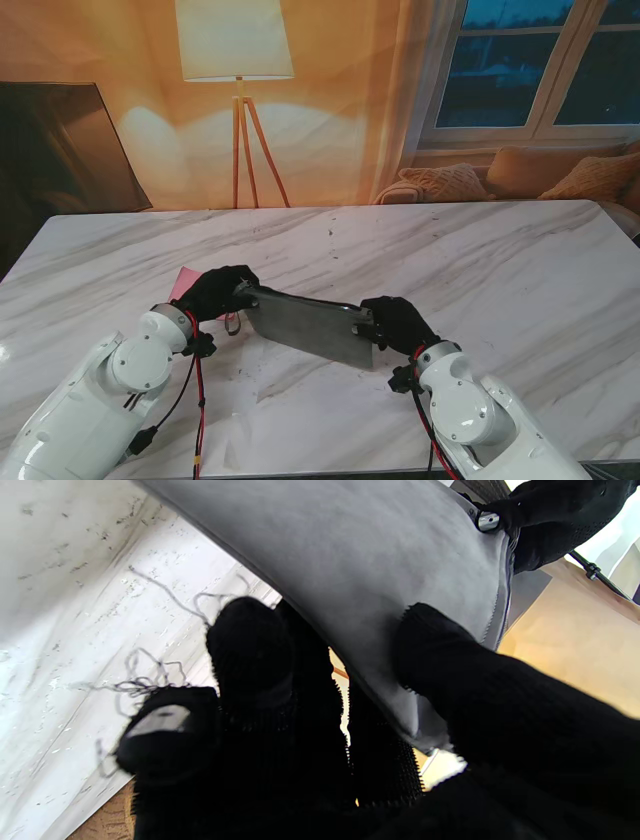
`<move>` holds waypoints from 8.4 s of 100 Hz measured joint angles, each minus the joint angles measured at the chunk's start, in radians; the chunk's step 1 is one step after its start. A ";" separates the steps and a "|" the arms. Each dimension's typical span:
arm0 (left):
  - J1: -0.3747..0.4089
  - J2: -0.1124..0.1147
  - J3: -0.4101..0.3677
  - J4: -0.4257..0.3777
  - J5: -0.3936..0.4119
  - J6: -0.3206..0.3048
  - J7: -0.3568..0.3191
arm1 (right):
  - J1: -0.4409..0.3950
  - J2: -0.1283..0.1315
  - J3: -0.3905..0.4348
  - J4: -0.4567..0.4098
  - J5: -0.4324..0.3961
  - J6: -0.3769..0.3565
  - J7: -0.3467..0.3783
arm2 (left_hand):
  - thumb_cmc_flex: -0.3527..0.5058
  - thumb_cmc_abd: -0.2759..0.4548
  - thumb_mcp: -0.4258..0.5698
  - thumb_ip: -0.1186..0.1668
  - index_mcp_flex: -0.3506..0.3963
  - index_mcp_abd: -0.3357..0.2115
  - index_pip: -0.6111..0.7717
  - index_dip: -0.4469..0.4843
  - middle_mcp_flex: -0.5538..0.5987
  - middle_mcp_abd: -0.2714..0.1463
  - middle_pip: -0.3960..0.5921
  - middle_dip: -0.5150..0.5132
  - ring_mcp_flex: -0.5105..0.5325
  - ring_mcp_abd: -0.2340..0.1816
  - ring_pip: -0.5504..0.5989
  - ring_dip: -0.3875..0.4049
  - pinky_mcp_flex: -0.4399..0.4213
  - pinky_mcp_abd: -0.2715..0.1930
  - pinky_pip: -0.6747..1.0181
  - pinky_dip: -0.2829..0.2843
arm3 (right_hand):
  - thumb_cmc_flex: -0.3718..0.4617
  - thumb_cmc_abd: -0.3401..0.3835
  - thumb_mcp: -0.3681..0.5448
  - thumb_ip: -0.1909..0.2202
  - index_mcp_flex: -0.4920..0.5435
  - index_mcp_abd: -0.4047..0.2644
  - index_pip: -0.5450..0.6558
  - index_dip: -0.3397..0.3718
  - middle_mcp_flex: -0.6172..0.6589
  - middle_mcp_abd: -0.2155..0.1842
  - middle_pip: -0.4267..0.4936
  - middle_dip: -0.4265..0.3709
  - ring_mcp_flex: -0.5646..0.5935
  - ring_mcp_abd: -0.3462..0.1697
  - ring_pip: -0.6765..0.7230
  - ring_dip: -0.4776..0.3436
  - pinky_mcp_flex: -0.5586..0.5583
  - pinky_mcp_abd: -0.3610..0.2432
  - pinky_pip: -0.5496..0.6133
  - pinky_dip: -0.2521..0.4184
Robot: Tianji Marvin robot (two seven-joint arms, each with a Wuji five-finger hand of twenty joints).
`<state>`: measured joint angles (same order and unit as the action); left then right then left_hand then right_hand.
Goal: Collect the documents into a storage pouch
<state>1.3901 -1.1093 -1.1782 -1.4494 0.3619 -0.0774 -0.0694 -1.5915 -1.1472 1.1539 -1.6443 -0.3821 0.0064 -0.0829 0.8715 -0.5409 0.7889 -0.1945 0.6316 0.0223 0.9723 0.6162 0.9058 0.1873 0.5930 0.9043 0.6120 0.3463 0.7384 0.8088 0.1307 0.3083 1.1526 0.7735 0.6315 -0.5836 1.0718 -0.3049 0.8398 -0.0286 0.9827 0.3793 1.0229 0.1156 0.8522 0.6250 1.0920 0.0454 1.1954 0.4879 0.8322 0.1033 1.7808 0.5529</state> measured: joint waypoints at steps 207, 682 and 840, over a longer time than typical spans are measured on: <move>0.029 -0.023 0.012 -0.015 0.112 -0.113 0.153 | 0.048 0.043 0.005 0.060 -0.321 -0.378 -0.026 | 0.062 -0.006 0.012 -0.001 0.085 0.000 0.021 -0.181 0.022 0.007 -0.010 0.057 0.009 0.008 0.041 0.017 0.004 0.014 0.040 -0.012 | -0.202 -0.134 0.072 0.001 -0.146 -0.229 -0.087 0.039 -0.330 -0.063 -0.192 -0.071 -0.299 -0.063 -0.349 0.011 -0.427 -0.016 -0.487 0.132; -0.421 -0.043 0.151 0.684 0.073 0.272 0.081 | 0.063 0.061 0.054 0.152 -0.570 -0.317 -0.203 | -0.229 0.157 0.012 0.132 -0.245 0.291 -0.860 -0.292 -0.593 0.112 -0.260 -0.528 -0.385 0.004 -0.269 -0.132 -0.189 -0.061 0.002 0.089 | 0.010 -0.250 0.178 -0.032 0.112 -0.158 0.025 -0.156 0.155 -0.089 -0.206 -0.159 0.116 -0.038 -0.223 -0.063 -0.064 -0.005 -0.223 0.022; -0.532 -0.095 0.279 0.828 -0.007 0.315 0.065 | 0.065 0.063 0.042 0.153 -0.564 -0.316 -0.193 | -0.229 0.129 0.035 0.132 -0.215 0.236 -0.371 -0.053 -0.593 0.110 0.194 0.088 -0.191 -0.049 0.454 0.543 0.274 -0.128 0.422 0.577 | 0.000 -0.239 0.178 -0.032 0.112 -0.158 0.025 -0.155 0.155 -0.089 -0.200 -0.159 0.116 -0.038 -0.223 -0.061 -0.064 -0.005 -0.223 0.022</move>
<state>0.8584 -1.2047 -0.8989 -0.6214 0.3550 0.2371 -0.0047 -1.5261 -1.0841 1.1959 -1.4914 -0.9462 -0.3092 -0.2758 0.6423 -0.4122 0.8237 -0.0627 0.4167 0.2583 0.6013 0.5637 0.3129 0.2975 0.7872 0.9922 0.4208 0.2972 1.1920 1.3518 0.4051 0.1808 1.5742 1.3509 0.6311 -0.8221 1.2498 -0.3371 0.9514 -0.1863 1.0074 0.2242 1.1780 0.0269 0.6522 0.4663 1.2079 0.0070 0.9721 0.4269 0.7682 0.0985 1.5574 0.5750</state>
